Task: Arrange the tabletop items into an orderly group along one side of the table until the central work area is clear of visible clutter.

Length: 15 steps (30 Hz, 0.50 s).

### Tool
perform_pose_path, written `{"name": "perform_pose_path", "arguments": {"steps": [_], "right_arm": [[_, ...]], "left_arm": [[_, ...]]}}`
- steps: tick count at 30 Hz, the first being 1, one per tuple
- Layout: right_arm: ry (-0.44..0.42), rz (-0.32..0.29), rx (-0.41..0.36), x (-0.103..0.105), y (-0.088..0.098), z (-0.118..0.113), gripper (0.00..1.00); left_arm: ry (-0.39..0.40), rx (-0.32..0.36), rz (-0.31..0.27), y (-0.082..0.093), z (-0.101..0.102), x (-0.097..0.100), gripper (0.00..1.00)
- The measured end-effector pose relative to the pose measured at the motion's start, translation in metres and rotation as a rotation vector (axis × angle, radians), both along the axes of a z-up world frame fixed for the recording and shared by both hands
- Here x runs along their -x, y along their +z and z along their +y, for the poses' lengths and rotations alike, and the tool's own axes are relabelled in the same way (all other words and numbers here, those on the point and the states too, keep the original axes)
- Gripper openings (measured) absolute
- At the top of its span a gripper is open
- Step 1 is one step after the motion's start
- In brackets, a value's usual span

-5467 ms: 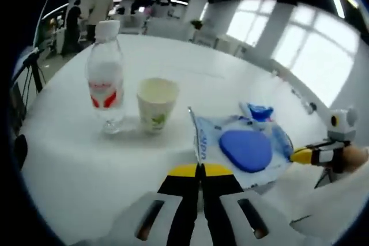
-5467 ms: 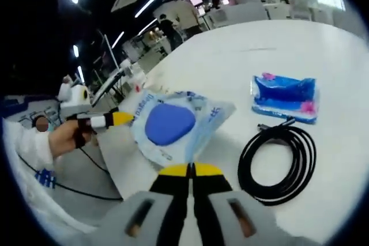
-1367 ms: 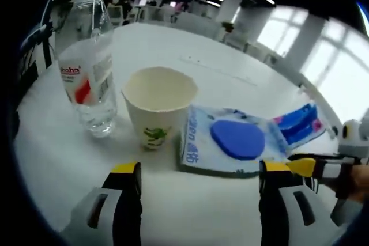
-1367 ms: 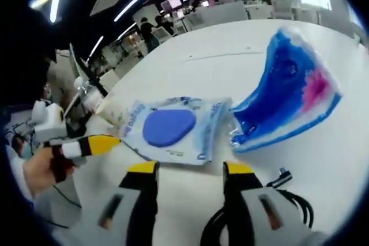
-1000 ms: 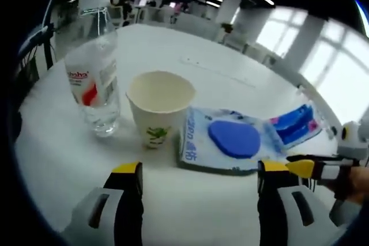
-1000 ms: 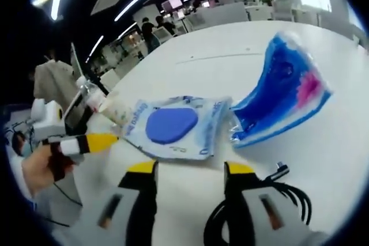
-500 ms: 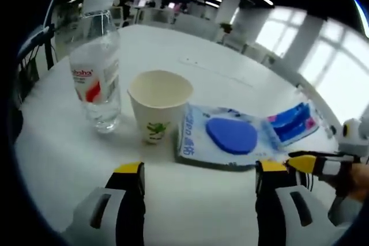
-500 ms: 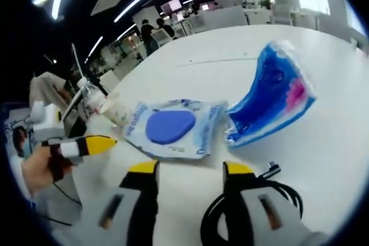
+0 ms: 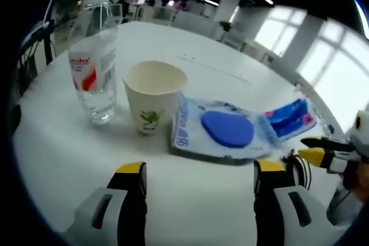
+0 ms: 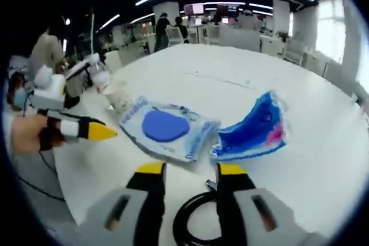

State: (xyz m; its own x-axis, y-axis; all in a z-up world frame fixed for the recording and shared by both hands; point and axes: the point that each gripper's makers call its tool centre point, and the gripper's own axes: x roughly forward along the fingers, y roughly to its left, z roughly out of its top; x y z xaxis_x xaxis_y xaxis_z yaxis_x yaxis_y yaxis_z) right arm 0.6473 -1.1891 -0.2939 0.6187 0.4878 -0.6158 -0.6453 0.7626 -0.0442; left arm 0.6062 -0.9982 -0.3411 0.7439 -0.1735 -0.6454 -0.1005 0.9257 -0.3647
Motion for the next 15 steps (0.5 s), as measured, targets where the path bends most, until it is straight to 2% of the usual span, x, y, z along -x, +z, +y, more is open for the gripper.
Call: {"name": "perform_pose_path", "arguments": {"steps": [3,6,9,15], "right_arm": [[0.012,-0.056,0.065,-0.005,0.01,-0.005,0.31],[0.012,-0.154,0.091,-0.016,0.031,-0.01,0.32],[0.027,-0.249,0.167,-0.03,0.048,-0.019,0.32],[-0.041,-0.236,0.176,-0.058,0.052,-0.041,0.35]], "left_arm": [[0.002,0.006,0.002,-0.001,0.0,0.001,0.71],[0.018,0.024,0.001,-0.002,0.001,0.003,0.7],[0.018,0.023,0.003,-0.003,0.002,0.005,0.7],[0.02,0.024,-0.002,-0.002,0.004,0.005,0.7]]}}
